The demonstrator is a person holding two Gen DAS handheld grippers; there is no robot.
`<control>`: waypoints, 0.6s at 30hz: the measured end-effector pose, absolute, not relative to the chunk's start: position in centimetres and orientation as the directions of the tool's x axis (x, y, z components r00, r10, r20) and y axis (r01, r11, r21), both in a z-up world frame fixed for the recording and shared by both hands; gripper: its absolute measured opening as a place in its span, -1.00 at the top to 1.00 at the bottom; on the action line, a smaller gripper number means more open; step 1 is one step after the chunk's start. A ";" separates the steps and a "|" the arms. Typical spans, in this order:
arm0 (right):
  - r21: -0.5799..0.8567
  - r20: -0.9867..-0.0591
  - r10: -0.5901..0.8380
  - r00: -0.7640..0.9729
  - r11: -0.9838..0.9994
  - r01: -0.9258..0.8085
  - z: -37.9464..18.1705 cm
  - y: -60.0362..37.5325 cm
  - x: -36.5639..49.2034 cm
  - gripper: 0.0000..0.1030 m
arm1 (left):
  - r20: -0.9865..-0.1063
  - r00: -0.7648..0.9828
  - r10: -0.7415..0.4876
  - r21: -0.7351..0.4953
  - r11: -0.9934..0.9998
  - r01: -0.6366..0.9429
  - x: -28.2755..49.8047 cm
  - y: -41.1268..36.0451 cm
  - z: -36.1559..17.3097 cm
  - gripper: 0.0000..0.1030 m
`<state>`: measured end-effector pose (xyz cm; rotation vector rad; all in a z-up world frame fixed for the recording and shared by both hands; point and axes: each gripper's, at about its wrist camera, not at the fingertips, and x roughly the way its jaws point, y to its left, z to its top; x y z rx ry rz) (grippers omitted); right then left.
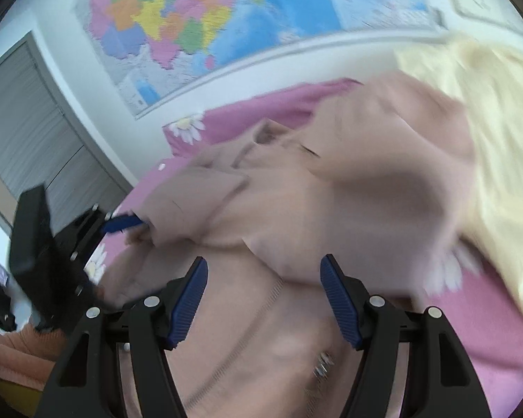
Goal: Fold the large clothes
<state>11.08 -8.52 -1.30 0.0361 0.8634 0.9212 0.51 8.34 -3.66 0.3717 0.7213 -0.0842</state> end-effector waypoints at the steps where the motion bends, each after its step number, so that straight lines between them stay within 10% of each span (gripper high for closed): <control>1: 0.367 -0.633 0.715 0.297 0.615 -0.698 -0.9 -7.7 11.0 -0.27 | -0.653 0.757 0.027 0.271 0.942 0.200 -0.3 9.1 -3.2 -0.76; 18: -0.117 -0.794 0.555 0.249 0.263 -0.958 -3.3 15.8 2.4 -0.28 | -0.586 0.791 0.173 0.016 0.979 -0.203 -8.9 25.9 0.1 -0.76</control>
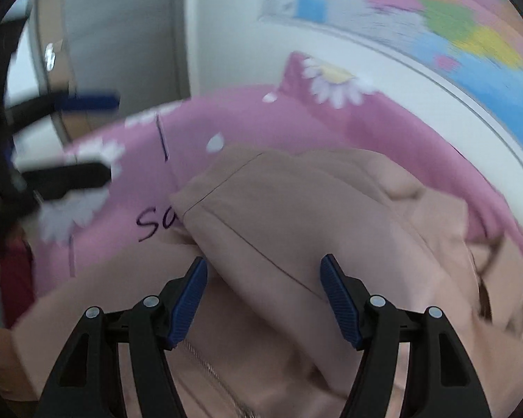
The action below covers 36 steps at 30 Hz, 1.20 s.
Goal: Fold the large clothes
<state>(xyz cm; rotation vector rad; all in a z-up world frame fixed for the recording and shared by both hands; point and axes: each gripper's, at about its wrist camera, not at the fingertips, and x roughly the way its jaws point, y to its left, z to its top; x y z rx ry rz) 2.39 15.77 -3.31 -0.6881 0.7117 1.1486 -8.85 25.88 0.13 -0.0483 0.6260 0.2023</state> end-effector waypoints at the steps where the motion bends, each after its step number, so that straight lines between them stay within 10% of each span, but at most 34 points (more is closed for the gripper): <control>1: -0.150 -0.798 0.543 0.262 0.242 -0.959 -3.9 16.7 1.8 -0.29 | -0.585 0.792 0.175 0.011 0.978 -0.208 -8.8 26.2 0.0 -0.76; 4: -0.199 -0.800 0.521 0.297 0.236 -0.951 -4.8 18.4 1.8 -0.10 | -0.592 0.789 0.166 -0.011 0.977 -0.213 -8.6 26.7 -0.4 -0.76; 7: -0.049 -0.803 0.559 0.208 0.286 -0.957 -3.4 17.9 4.2 0.93 | -0.595 0.787 0.161 -0.017 0.977 -0.212 -8.4 26.8 -0.7 -0.76; 20: 0.457 -0.537 0.793 0.288 0.561 -0.690 2.2 -3.2 12.6 0.92 | -0.600 0.799 0.052 -0.005 0.998 -0.069 -4.4 23.4 -1.1 -0.76; 25: 0.505 -0.635 0.705 0.316 0.688 -0.521 -3.1 -9.5 13.2 0.73 | -0.645 0.763 0.041 0.067 0.998 0.003 -0.4 20.4 -2.1 -0.76; 36: 0.138 -0.666 0.576 0.474 0.720 -0.681 1.1 -5.8 7.9 -0.67 | -0.682 0.730 0.030 0.112 0.992 0.064 3.1 17.5 -2.0 -0.75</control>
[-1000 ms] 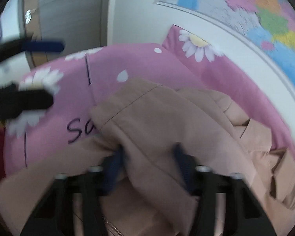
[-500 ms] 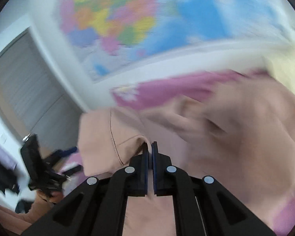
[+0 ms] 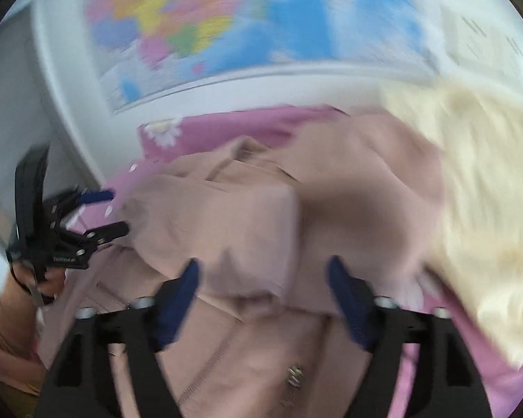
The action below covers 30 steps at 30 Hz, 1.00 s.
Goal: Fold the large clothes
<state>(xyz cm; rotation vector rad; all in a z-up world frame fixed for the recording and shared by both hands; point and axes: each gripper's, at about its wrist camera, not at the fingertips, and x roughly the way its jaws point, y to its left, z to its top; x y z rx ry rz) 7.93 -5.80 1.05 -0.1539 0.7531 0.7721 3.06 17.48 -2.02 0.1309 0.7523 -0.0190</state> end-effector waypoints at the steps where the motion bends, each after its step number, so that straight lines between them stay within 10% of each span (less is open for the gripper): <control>1: 0.095 -0.671 0.561 0.485 0.713 -0.695 1.2 -4.5 7.7 -0.71 | -0.680 0.732 0.035 0.119 0.991 0.064 3.2 17.2 -1.9 -0.75; 6: -0.151 -0.735 0.414 0.537 0.672 -0.725 -1.6 2.1 8.1 -0.62 | -0.698 0.713 0.064 0.135 0.990 0.043 3.6 17.2 -2.3 -0.75; 10: -0.002 -0.749 0.449 0.488 0.735 -0.678 -1.9 -0.7 11.1 0.68 | -0.704 0.705 0.090 0.139 0.990 0.012 2.9 18.4 -2.5 -0.75; 13: 0.215 -0.681 0.567 0.464 0.760 -0.613 -0.4 -6.1 12.8 0.71 | -0.708 0.699 0.098 0.119 0.993 -0.018 2.5 20.1 -2.8 -0.75; 26: 0.437 -0.582 0.644 0.496 0.763 -0.477 0.5 -18.6 12.4 -0.49 | -0.750 0.658 0.073 0.004 0.994 -0.106 1.5 24.8 -4.6 -0.75; 30: 0.345 -0.648 0.595 0.476 0.786 -0.513 0.0 -15.5 12.8 -0.47 | -0.767 0.640 -0.043 -0.087 0.996 -0.037 1.5 24.8 -5.1 -0.76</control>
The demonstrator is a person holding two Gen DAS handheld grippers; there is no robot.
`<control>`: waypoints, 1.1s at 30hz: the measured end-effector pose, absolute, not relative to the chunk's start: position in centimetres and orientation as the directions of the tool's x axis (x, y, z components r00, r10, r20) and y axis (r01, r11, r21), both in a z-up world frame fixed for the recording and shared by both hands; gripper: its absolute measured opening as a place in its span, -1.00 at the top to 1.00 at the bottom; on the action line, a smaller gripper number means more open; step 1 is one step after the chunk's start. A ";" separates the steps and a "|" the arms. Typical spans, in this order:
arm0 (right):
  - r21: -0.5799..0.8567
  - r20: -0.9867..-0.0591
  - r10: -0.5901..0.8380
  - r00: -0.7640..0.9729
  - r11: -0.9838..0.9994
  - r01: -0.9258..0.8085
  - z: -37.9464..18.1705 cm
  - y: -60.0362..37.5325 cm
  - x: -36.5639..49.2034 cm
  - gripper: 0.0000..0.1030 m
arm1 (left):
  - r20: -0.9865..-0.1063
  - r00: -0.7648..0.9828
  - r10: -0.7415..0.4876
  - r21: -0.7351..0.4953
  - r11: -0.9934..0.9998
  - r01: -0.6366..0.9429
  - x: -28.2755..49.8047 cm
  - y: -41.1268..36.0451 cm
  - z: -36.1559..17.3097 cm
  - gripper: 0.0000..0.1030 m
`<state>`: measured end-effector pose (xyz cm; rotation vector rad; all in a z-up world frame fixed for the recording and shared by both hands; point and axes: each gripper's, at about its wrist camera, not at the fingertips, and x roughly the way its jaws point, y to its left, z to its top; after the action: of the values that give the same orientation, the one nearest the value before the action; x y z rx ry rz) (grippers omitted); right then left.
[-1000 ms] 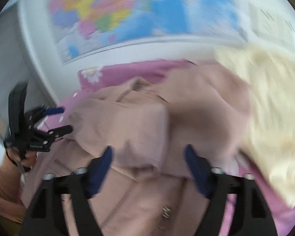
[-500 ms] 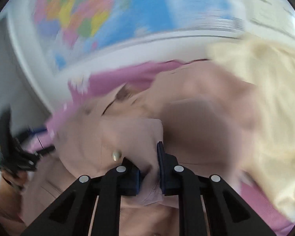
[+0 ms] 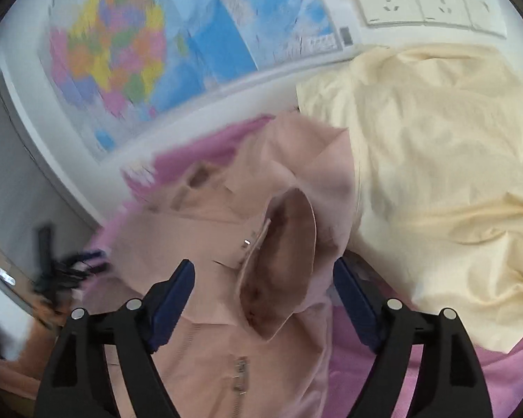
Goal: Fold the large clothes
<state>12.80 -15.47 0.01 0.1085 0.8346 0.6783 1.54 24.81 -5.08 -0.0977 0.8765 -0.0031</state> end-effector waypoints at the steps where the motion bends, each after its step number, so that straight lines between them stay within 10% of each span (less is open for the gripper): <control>1: 0.324 -0.674 0.576 0.462 0.793 -0.516 -0.6 -14.7 13.2 -0.01 | -0.769 0.637 -0.045 -0.082 0.996 -0.028 1.7 24.5 -5.2 -0.76; 2: 0.332 -0.685 0.578 0.444 0.790 -0.516 -1.2 -14.2 13.6 0.55 | -0.773 0.633 -0.040 -0.068 0.997 -0.020 1.8 24.0 -5.4 -0.76; 3: 0.335 -0.689 0.577 0.439 0.791 -0.512 -1.5 -13.9 14.0 0.68 | -0.777 0.628 -0.033 -0.055 0.998 -0.017 2.0 23.6 -5.5 -0.69; 7: 0.342 -0.685 0.553 0.473 0.818 -0.462 -2.2 -14.4 15.6 0.77 | -0.804 0.594 0.012 -0.027 0.998 -0.057 2.9 23.2 -6.4 -0.19; 16: 0.383 -0.673 0.569 0.472 0.814 -0.437 -2.1 -18.7 12.9 -0.35 | -0.793 0.610 -0.013 -0.074 0.994 -0.076 0.1 24.4 -5.7 -0.57; 33: 0.542 -0.687 0.686 0.240 0.703 -0.460 -6.0 -24.7 1.4 -0.45 | -0.764 0.597 -0.247 -0.278 0.960 0.041 -12.7 21.7 -6.7 -0.68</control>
<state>1.42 -24.65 -6.01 0.2467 1.0698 0.7952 -12.68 21.73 -6.69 -0.2417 0.9184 -0.1691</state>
